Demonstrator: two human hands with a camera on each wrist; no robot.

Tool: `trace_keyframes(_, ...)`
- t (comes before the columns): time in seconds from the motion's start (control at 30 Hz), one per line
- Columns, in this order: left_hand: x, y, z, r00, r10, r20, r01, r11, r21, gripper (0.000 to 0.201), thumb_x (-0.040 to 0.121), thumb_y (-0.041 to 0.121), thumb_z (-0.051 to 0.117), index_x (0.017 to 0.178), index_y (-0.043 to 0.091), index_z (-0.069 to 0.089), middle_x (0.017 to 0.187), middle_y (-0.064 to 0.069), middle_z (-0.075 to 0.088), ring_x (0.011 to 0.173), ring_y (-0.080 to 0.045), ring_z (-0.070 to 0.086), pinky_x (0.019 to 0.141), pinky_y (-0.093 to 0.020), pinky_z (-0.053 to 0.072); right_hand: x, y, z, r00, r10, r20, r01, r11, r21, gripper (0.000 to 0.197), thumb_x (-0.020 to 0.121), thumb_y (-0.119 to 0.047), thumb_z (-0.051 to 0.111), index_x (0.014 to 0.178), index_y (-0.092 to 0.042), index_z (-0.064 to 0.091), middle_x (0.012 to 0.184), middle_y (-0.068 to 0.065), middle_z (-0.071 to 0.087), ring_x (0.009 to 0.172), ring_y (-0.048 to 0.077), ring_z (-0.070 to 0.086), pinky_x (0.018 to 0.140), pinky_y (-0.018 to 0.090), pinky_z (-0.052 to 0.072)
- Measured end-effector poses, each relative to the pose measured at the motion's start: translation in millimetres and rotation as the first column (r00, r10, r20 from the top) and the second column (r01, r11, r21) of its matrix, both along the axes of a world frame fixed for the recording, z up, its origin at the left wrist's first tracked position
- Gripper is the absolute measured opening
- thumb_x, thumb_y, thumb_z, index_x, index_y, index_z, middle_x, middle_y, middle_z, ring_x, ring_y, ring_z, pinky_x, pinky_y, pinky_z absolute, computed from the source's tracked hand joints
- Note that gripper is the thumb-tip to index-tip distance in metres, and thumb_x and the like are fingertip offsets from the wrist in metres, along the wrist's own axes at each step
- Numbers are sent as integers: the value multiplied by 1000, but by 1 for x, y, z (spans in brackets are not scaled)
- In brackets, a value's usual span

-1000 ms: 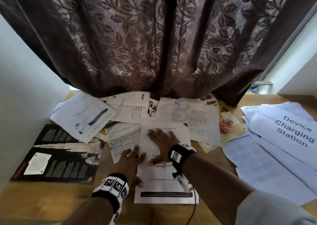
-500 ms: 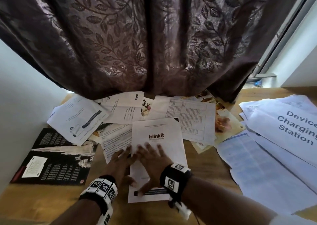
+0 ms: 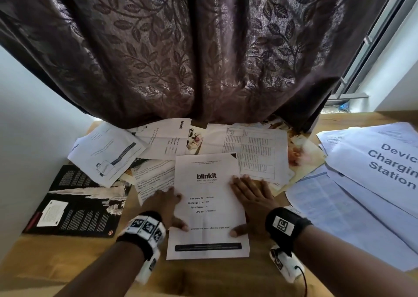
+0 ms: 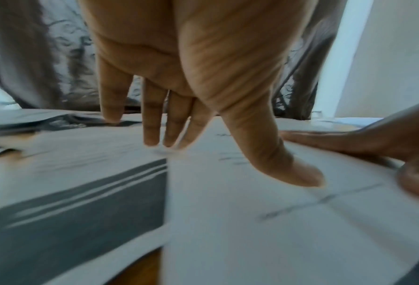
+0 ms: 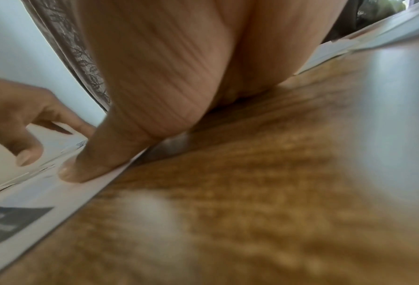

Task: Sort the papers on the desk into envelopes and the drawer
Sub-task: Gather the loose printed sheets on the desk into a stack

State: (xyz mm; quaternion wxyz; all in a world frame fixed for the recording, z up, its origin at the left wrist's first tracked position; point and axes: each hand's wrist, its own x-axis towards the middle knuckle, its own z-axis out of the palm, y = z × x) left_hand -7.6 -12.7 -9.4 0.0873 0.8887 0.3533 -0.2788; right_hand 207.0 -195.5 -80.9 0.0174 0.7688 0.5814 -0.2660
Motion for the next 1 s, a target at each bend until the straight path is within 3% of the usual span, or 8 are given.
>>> trace_keyframes(0.03,15,-6,2,999,-28,18,27,999,45,120,58,72,77,152,18,24,159,-6,25,142,-31,27,118,-47,24,0,1,0,1000,-2,0,2,1000,-5,142,54,-101,45,151,-32,-32,157,-12,-39,143,17,-40,113,55,-28)
trace_keyframes(0.07,30,-14,0,996,-73,50,70,996,61,128,55,72,78,154,19,16,161,-6,18,145,-32,23,118,-50,22,-1,1,0,1000,-3,-1,3,1000,-8,143,53,-102,45,150,-32,-32,157,-11,-39,143,18,-41,113,55,-28)
trace_keyframes(0.17,70,-55,-22,963,-235,134,242,969,-43,152,50,69,83,153,26,-19,162,0,-21,151,-29,-10,121,-55,4,0,1,0,1000,7,11,-7,1000,-13,145,51,-103,44,151,-30,-32,157,-9,-39,143,19,-41,111,54,-30)
trace_keyframes(0.27,75,-79,-46,950,-295,102,308,941,-142,163,47,73,82,142,23,-40,151,-1,-45,143,-28,-35,120,-54,-9,-1,1,1,1000,10,23,-9,1000,-19,145,51,-103,43,152,-27,-29,157,-8,-39,142,18,-41,111,52,-31)
trace_keyframes(0.47,16,-35,-40,980,-170,103,183,975,-124,155,47,90,64,139,29,-44,142,6,-55,136,-27,-44,116,-55,-18,-1,-1,3,1000,-23,-9,23,1000,8,140,54,-102,45,153,-34,-27,158,-15,-36,144,14,-39,117,54,-23)
trace_keyframes(0.63,-40,-6,-38,998,-37,54,44,991,-129,154,46,95,58,138,27,-46,143,4,-55,137,-26,-44,118,-55,-15,-1,-1,4,1000,-21,-21,22,1000,15,141,54,-102,44,153,-32,-26,160,-12,-33,145,17,-36,118,56,-21)
trace_keyframes(1.0,-53,-3,-42,995,-46,90,58,989,-137,149,52,93,57,143,26,-39,148,4,-49,138,-24,-42,117,-51,-18,-3,2,10,998,-47,-32,46,999,-18,145,49,-103,48,153,-34,-26,159,-14,-35,144,14,-38,119,54,-20)
